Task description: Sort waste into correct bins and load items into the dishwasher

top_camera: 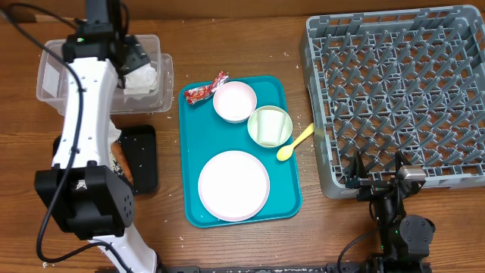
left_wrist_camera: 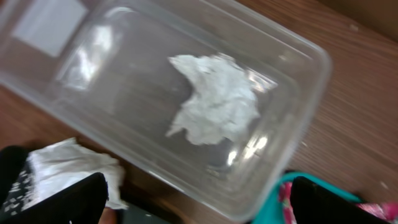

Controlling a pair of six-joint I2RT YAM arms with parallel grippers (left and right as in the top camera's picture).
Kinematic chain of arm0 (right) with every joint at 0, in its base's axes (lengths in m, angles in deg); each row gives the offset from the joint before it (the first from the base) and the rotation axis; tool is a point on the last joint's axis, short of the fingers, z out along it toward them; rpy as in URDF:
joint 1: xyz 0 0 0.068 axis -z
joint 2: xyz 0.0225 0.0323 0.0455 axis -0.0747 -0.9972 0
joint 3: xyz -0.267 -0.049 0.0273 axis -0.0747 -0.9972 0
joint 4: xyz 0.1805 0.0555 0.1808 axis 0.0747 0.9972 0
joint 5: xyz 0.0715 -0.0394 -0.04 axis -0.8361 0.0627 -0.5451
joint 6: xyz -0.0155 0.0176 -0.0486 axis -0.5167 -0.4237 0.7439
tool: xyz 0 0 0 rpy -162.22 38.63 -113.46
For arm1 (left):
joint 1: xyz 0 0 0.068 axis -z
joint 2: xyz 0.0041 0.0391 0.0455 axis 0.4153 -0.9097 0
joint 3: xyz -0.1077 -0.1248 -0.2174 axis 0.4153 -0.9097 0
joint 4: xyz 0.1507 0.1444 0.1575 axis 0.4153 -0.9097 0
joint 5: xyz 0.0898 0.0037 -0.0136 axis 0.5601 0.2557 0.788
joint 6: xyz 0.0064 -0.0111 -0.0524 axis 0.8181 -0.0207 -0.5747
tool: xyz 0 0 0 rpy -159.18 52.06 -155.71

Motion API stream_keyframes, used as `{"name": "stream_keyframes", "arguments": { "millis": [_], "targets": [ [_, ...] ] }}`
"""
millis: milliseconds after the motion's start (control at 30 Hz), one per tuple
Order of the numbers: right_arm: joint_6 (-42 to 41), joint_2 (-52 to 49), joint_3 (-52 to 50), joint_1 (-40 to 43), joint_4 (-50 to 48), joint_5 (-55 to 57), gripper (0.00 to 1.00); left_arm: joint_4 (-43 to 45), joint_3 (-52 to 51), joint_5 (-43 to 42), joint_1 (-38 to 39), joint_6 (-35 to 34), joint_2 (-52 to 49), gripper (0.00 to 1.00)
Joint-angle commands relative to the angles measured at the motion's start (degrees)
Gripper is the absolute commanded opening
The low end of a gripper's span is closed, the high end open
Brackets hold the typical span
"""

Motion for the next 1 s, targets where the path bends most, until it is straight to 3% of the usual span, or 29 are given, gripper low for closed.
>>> {"name": "stream_keyframes", "arguments": {
  "millis": [0,67,267,567,967],
  "targets": [
    [0.2,0.6,-0.6,0.0,-0.4,-0.1,1.0,0.3,0.9,-4.3,3.5,3.7,0.5,0.91],
    [0.2,0.6,-0.6,0.0,-0.4,-0.1,1.0,0.6,0.9,-4.2,5.0,4.2,0.5,0.91],
    [0.2,0.6,-0.6,0.0,-0.4,-0.1,1.0,0.6,0.9,-6.3,9.0,9.9,0.5,0.75],
    [0.2,0.6,-0.6,0.0,-0.4,-0.1,1.0,-0.7,0.9,-10.7,14.6,19.7,-0.9,0.75],
    [0.2,0.6,-0.6,0.0,-0.3,-0.1,1.0,-3.9,0.9,-10.2,15.1,30.4,-8.8,0.76]
  ]
}}
